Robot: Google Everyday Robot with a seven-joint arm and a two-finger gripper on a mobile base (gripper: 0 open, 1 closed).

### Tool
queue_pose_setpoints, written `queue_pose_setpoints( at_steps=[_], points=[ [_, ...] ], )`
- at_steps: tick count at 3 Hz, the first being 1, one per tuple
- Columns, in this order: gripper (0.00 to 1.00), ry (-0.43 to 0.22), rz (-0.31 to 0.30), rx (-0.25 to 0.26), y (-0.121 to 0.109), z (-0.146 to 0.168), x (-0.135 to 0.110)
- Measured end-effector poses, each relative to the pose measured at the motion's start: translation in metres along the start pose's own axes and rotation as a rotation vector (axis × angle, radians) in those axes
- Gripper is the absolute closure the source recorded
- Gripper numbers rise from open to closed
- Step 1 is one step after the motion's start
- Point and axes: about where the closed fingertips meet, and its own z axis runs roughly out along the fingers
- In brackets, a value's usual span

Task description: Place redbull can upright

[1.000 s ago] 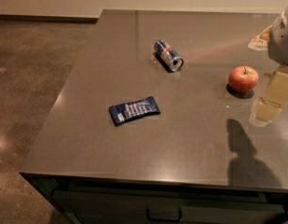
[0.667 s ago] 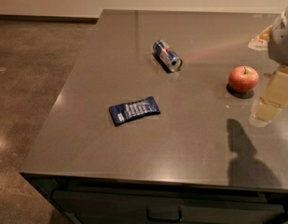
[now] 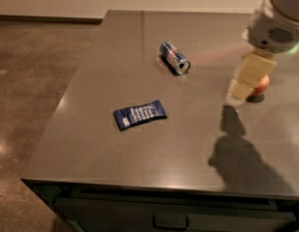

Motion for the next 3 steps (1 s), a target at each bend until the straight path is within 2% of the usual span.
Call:
queue_pose_setpoints(
  at_steps=[3],
  points=[
    [0.00, 0.055, 0.357, 0.019, -0.095, 0.082, -0.076]
  ],
)
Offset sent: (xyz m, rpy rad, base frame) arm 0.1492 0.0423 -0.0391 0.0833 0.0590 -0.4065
